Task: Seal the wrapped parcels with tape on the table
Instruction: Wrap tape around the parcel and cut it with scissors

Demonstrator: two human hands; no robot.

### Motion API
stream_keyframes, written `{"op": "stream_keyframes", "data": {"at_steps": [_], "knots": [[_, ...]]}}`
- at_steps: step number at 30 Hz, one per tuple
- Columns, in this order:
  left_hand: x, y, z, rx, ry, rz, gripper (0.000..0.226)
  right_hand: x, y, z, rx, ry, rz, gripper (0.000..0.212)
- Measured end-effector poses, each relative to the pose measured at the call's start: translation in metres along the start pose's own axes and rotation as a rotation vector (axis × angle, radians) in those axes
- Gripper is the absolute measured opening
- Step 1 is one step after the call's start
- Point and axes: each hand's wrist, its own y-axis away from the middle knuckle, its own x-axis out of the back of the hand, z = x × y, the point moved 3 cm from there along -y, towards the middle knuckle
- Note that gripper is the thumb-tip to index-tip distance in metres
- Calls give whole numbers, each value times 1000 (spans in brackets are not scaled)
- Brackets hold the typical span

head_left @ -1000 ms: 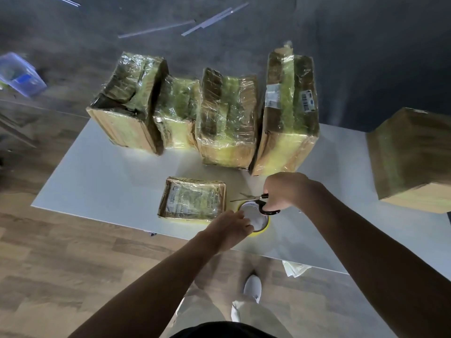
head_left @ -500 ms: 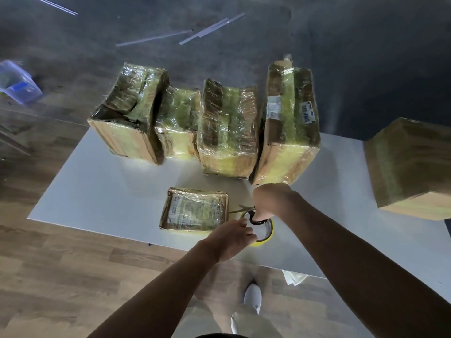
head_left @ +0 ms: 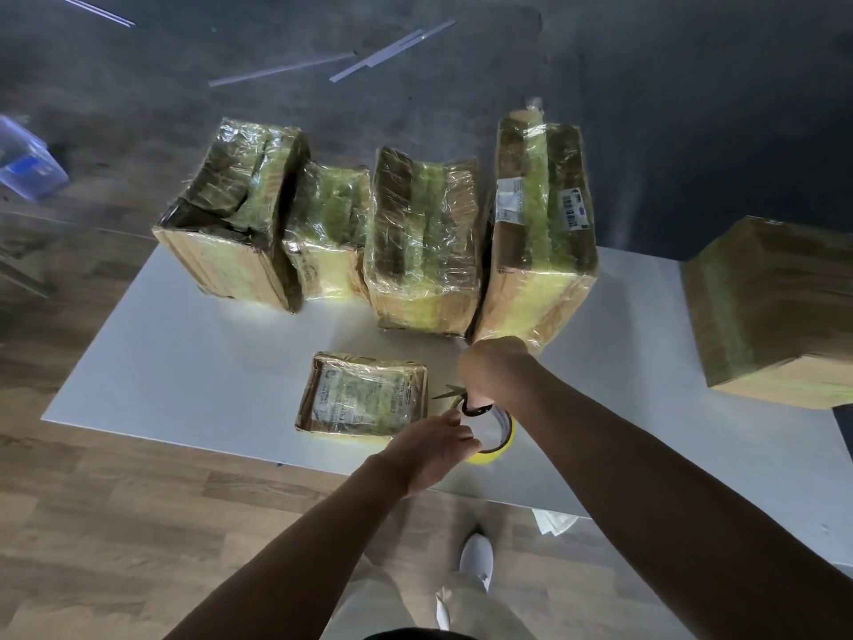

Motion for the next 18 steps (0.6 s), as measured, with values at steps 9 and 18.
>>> {"op": "stream_keyframes", "data": {"at_steps": [9,18], "knots": [[-4,-1,-3,15,58,-22,30,-4,0,8,-22,15,118,21],[-3,-1,-2,34,28,-90,29,-4,10,27,-21,51,164,33]]}}
